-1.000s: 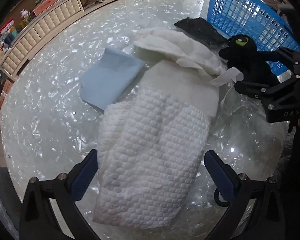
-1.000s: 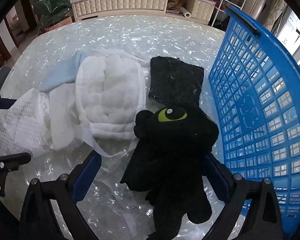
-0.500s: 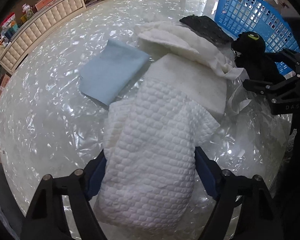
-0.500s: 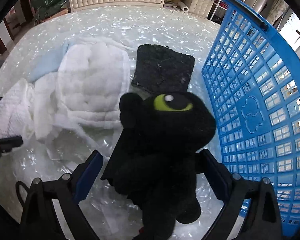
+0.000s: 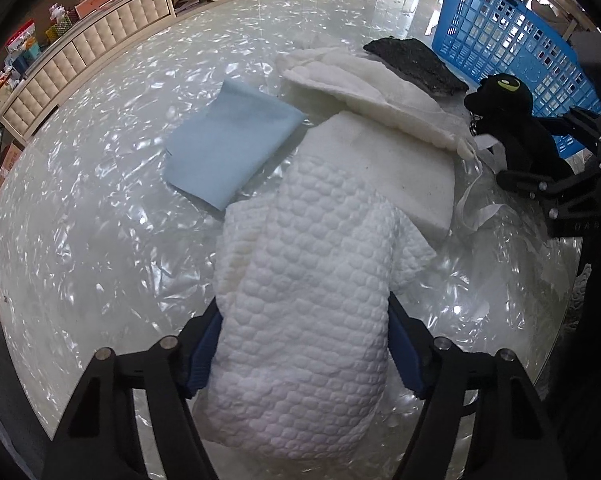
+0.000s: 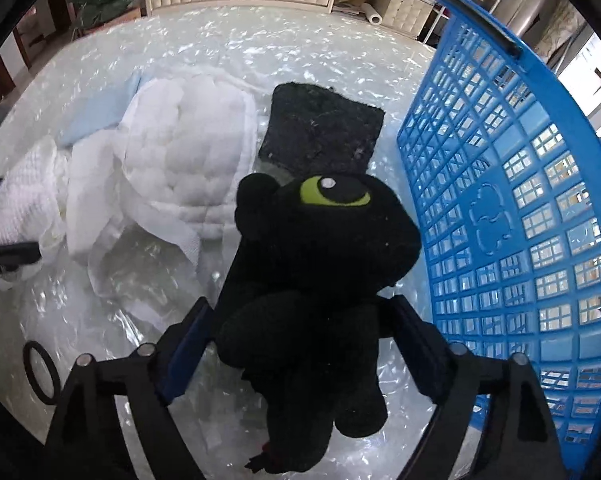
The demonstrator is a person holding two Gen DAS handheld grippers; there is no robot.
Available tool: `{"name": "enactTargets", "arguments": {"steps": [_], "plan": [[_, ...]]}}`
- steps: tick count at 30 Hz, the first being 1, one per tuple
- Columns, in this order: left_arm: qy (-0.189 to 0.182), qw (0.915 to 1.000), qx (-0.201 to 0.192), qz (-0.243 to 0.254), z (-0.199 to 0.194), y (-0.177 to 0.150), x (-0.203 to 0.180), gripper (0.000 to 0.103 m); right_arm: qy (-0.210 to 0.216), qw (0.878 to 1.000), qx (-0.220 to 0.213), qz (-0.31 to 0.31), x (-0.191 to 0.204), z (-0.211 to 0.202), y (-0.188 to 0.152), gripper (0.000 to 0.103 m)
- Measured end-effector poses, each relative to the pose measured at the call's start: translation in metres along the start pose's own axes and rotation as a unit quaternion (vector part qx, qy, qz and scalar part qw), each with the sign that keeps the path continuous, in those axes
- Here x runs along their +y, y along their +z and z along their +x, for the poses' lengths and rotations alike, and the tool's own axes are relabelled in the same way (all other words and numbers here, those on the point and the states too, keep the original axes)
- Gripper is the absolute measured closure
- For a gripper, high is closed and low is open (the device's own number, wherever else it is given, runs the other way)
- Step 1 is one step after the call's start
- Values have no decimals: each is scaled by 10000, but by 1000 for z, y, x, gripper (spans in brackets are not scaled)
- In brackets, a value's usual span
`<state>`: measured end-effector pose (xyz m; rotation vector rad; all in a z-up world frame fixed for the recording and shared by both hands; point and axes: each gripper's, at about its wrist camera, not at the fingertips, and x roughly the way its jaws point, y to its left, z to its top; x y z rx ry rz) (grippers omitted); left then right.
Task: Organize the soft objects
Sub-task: 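Lift the black plush toy with the right gripper while the left gripper grasps the white quilted cloth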
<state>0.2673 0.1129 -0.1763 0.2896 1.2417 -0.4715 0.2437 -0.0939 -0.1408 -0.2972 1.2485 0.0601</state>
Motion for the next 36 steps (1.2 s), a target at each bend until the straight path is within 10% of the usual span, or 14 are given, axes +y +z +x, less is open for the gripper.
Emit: {"name": "enactTargets", "arguments": {"steps": [6,13,36], "plan": [[-11,10000,-1,-29,-4,-4,-2,38,22,9999,-103,8,-2,2,-12,14],[-123,9996,16,-241,-8,-4,6,59,34,9998,-110,132,-16,-13,-16,46],[-137,9995,9,-268,-45,-9,-18,75,872,9944,-108,580,-61,-48,-37,60]]}}
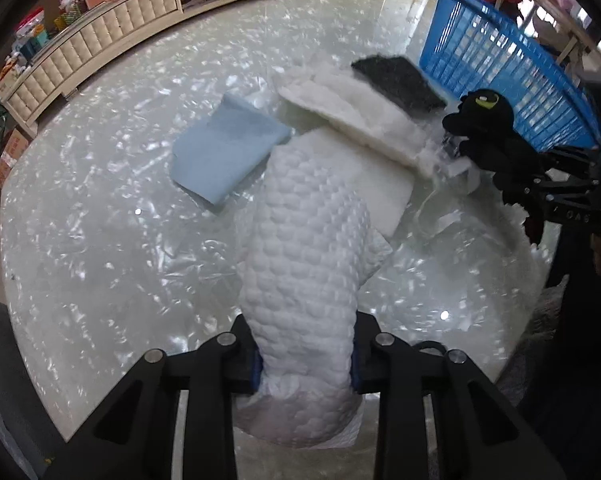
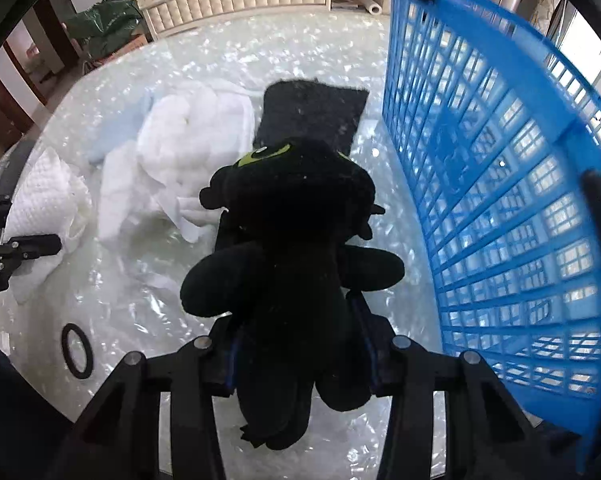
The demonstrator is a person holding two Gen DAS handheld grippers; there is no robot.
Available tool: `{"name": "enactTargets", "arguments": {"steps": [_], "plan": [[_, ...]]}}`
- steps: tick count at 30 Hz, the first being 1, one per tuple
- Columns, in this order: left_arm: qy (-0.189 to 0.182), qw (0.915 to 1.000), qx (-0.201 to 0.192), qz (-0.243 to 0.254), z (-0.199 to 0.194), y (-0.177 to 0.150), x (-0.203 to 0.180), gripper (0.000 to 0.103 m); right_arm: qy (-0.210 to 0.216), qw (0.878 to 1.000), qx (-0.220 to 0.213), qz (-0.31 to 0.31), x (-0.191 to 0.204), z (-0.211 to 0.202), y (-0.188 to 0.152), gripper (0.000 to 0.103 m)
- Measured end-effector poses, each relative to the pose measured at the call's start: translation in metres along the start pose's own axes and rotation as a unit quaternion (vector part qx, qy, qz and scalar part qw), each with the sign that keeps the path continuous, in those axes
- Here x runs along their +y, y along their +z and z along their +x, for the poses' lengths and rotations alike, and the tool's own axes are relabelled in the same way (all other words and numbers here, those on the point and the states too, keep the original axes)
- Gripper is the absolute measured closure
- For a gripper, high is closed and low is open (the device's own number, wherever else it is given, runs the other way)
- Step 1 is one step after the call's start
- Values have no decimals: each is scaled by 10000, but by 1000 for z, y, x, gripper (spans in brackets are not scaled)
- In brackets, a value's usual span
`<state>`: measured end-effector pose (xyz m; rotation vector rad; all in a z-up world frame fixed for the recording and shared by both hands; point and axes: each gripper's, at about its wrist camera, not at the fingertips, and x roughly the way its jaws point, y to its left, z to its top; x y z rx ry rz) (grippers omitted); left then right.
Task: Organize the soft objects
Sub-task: 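Lift the black plush toy with the right gripper while the left gripper grasps the white quilted cloth, then carry the black plush toy over the blue basket and release it with the right gripper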
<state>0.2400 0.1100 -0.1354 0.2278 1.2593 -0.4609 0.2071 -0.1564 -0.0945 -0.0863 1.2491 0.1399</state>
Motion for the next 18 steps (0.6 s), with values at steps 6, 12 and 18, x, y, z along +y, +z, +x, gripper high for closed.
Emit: {"name": "enactTargets", "arguments": {"steps": [6,12,18], "plan": [[-8,9995,-312,-59,-43,1,-15,75,151,9995,-279,-73,9,-47,-3,60],[-23,9986,-521,7,-70,3,-40,75,288,9980,-518,-205,19,-87,-9,60],[-76,9973,-725,56,-85,10,-67,75,328,9962,-779,-207,-7,-120,-9,60]]}}
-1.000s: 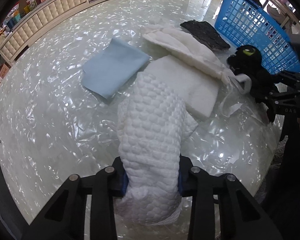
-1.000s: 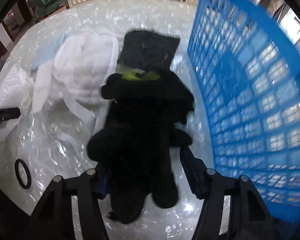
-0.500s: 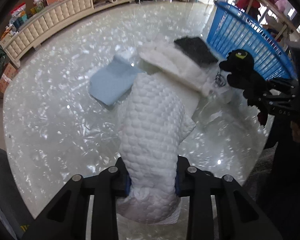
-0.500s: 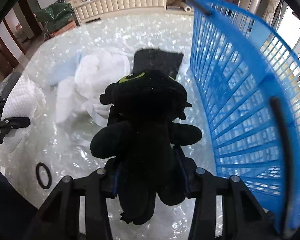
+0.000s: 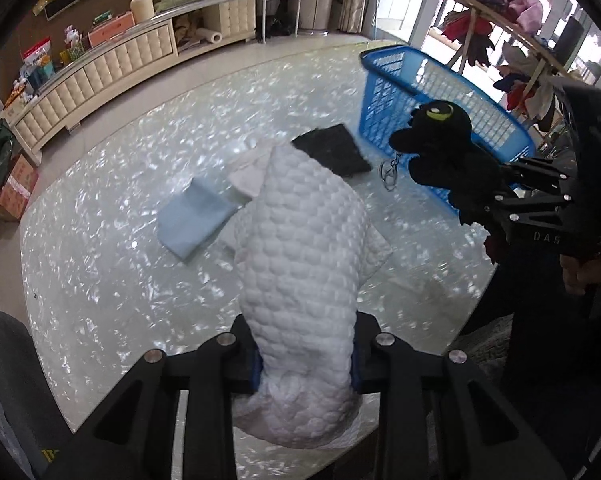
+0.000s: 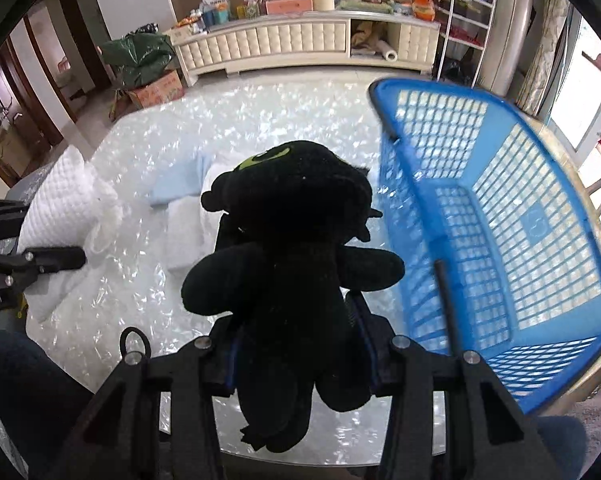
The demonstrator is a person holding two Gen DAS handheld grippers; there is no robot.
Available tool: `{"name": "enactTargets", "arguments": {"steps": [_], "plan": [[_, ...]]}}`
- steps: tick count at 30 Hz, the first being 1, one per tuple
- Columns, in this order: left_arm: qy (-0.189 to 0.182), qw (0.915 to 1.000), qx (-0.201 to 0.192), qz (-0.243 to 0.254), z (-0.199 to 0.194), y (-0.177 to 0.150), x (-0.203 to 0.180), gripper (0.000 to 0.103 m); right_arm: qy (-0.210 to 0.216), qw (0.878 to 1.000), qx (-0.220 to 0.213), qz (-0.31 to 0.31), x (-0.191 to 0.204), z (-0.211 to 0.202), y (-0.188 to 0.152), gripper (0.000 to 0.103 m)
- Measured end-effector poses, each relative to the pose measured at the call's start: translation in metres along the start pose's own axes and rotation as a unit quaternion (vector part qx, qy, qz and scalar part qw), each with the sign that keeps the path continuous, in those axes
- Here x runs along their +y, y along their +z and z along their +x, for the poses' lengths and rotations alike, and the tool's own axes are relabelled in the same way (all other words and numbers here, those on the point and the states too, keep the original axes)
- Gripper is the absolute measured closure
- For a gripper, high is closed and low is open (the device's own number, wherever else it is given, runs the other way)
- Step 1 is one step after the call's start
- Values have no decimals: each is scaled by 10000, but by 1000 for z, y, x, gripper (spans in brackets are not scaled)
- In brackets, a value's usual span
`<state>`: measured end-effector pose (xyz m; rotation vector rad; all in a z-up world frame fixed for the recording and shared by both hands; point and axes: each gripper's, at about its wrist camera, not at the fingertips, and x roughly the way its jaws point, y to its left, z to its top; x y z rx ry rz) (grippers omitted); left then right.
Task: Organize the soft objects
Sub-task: 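Carry the black plush toy over the blue basket and release it with the right gripper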
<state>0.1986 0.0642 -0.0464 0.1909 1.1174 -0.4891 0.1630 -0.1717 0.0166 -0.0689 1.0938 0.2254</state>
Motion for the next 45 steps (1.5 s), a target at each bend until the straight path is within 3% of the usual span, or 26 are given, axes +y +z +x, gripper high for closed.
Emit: {"name": "enactTargets", "arguments": {"steps": [9,18,22,30,45], "plan": [[-10,9996,-222,-173,-7,11,-23,74,-34,9992,-390,91,-29,-44,3,60],[109,9986,-367,-377,1,27,-39,74,-361,9983,-442,122,-65,-48,1,60],[274,9975,-475,-456,5,35,-50,74,-445,9980,-432,150,-72,-42,-1,60],[252,9952,-603,-724,16,42,-60,74,-600,9975,-320,178,-80,-28,11,60],[201,9960,-430,-759,43,50,-64,74,-957,9949,212,248,-80,18,13,60]]}}
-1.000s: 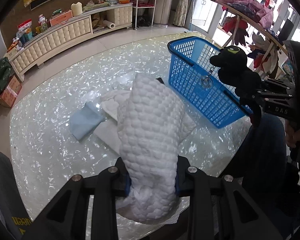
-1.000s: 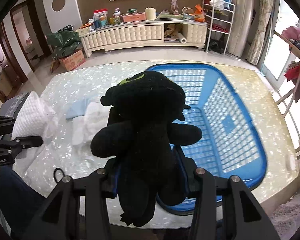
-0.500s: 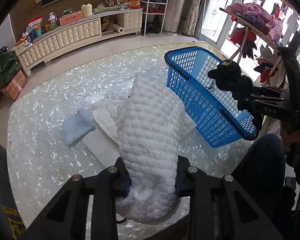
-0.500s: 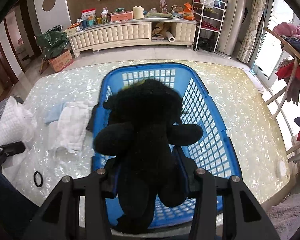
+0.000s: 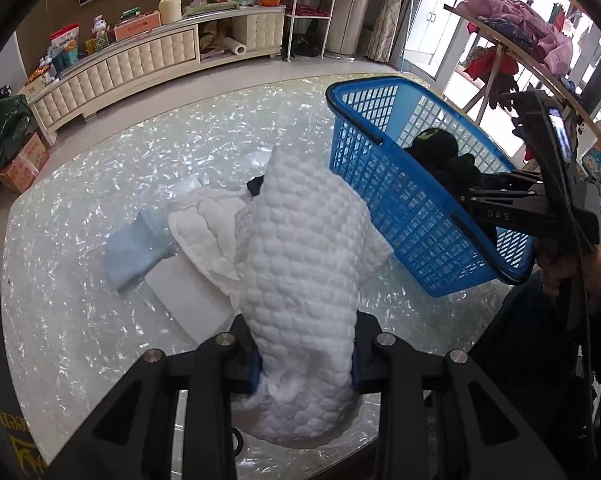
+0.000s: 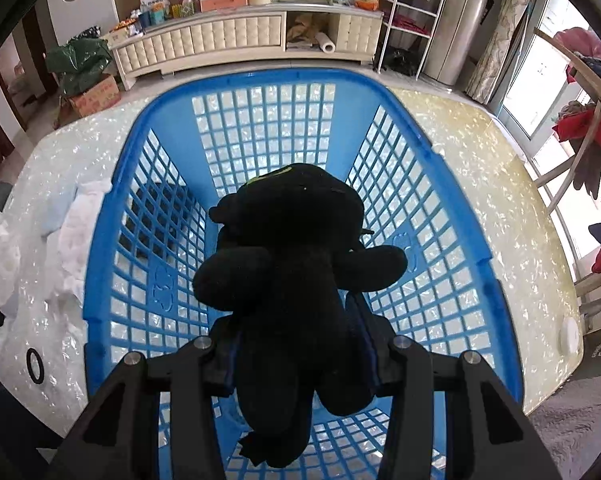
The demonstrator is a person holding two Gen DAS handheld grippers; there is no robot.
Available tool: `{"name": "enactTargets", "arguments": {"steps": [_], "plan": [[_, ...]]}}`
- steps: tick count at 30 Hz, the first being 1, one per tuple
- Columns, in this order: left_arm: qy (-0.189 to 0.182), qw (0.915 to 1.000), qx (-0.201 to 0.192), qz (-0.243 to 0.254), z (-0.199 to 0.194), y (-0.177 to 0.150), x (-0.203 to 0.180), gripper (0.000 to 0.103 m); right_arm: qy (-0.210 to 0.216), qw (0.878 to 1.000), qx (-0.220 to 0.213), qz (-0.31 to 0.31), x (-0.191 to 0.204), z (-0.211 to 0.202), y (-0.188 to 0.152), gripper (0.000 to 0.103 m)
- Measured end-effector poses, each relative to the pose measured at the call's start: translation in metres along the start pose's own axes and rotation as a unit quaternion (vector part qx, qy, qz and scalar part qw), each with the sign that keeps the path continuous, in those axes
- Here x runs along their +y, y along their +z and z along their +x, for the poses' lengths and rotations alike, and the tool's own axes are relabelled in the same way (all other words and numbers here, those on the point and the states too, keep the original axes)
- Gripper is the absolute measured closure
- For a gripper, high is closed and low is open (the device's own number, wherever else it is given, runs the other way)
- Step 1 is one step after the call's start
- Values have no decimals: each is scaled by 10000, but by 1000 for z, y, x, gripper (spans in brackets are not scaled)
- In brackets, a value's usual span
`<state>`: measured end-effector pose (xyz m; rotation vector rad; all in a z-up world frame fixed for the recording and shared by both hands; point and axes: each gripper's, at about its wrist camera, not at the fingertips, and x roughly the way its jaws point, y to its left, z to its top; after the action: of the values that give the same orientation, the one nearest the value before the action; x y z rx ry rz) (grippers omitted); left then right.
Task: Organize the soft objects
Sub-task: 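Carry the black plush toy over the blue basket and release it with the right gripper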
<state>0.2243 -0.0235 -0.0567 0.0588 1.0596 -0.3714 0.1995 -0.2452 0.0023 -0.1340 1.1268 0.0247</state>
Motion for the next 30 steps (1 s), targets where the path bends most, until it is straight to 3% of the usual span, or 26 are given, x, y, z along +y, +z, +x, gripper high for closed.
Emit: {"name": "enactTargets", "arguments": {"steps": [8,21,23,27,30], "plan": [[45,9999,34,-102,8,-1,0,74,-177,9997,164,56,7,-4,-4,60],[76,9998,-132,-136,-11,-7,1,74,-251,9988,379,198,26,-7,-12,58],[117,9996,-171,-175,-14,-8,2,74,-296,9987,325,253,24,-12,-10,53],[187,9992,-246,-264,-19,-10,5,74,-524,9980,218,259,15,-22,-9,26],[223,9990,-277,-264,-22,-12,4,74,-398,9985,151,354,4,-27,-10,6]]}}
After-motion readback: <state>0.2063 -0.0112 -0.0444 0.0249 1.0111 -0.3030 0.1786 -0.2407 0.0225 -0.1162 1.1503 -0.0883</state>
